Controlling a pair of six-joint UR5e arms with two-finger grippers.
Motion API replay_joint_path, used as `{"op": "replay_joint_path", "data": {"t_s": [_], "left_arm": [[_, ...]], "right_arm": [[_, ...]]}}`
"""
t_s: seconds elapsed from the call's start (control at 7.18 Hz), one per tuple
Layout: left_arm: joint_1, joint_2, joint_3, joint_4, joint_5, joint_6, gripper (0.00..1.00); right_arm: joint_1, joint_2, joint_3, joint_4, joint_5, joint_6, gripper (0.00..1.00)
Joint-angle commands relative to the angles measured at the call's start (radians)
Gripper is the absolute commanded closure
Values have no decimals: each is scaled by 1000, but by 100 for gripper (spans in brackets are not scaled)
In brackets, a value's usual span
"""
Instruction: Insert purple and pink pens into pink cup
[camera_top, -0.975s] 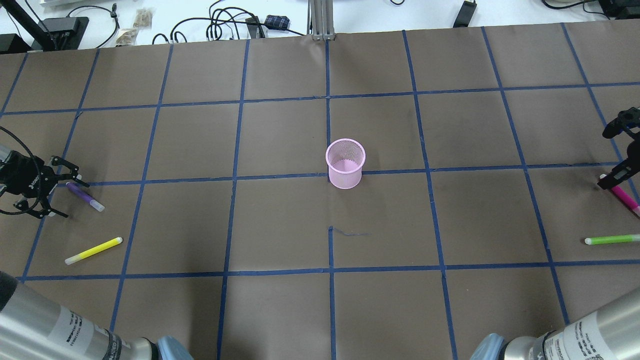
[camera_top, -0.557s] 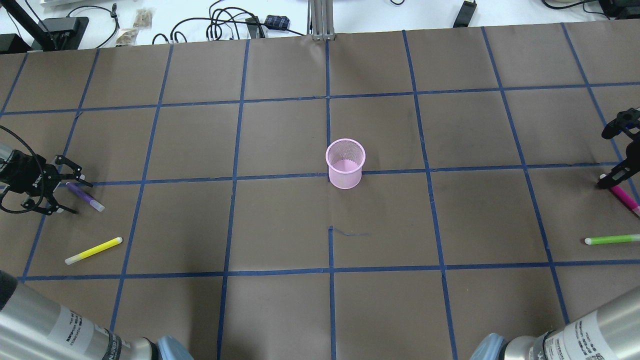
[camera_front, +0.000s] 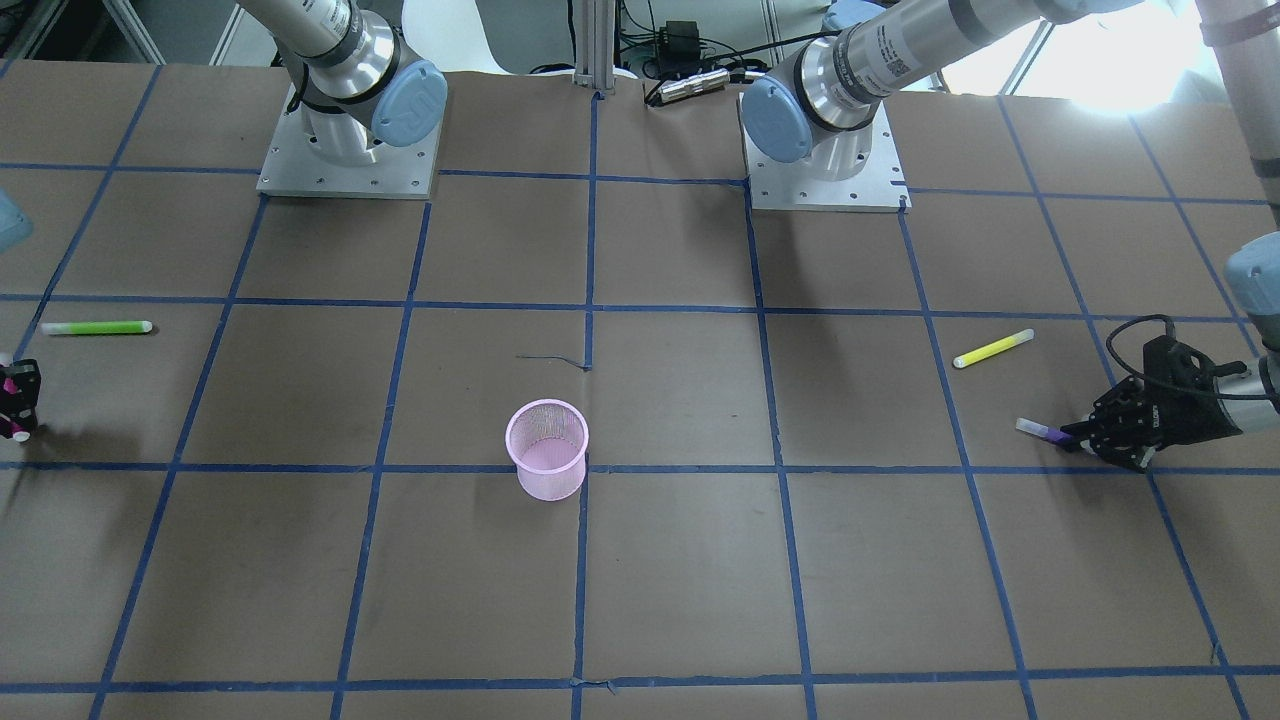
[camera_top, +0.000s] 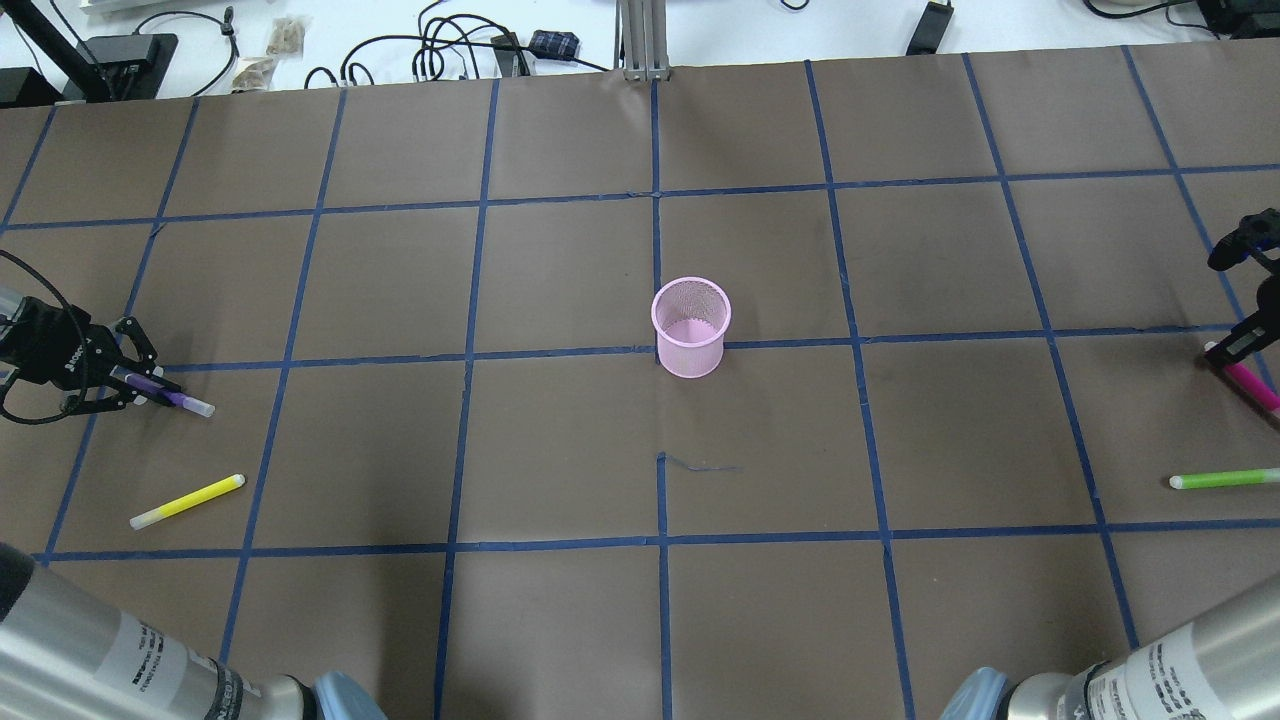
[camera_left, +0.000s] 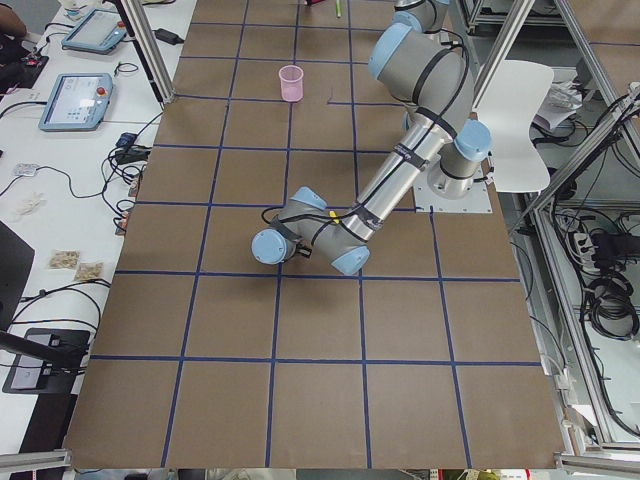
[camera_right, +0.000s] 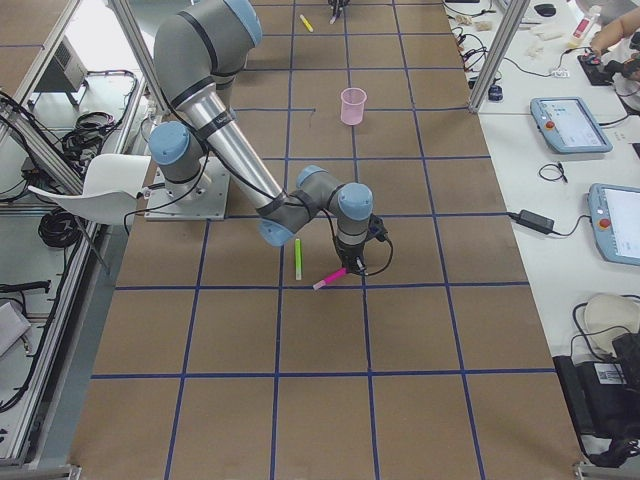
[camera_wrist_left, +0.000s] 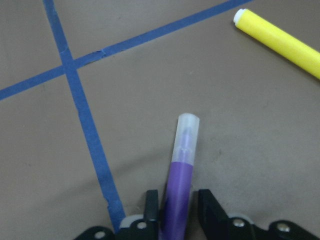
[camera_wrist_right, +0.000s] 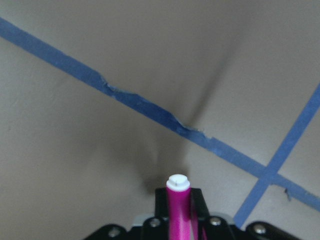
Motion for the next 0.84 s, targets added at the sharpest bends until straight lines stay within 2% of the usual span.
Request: {"op": "replay_joint_path", "data": {"t_s": [0.0,0.14,0.28,0.42,0.56,0.7], "left_arm": [[-4,26,0,-14,-2,-40,100],[-22,64,0,-29,-11,-121,100],[-54,128,0,-93,-9,-237,100],[-97,191,0,-154,-8,-349,100],[-150,252,0,-202,-6,-469,100],[-200,315,-2,-248,-8,-615,100]], "right_arm": [[80,-62,-113,108,76,72,100],[137,-125,-127,144,180,123,100],[195,-181,-120,146,369,172,100],[274,-229,-109,129,492,266,100],[378,-272,-103,118,495,369,100],[507,-283,-98,-9,494,522,100]]}}
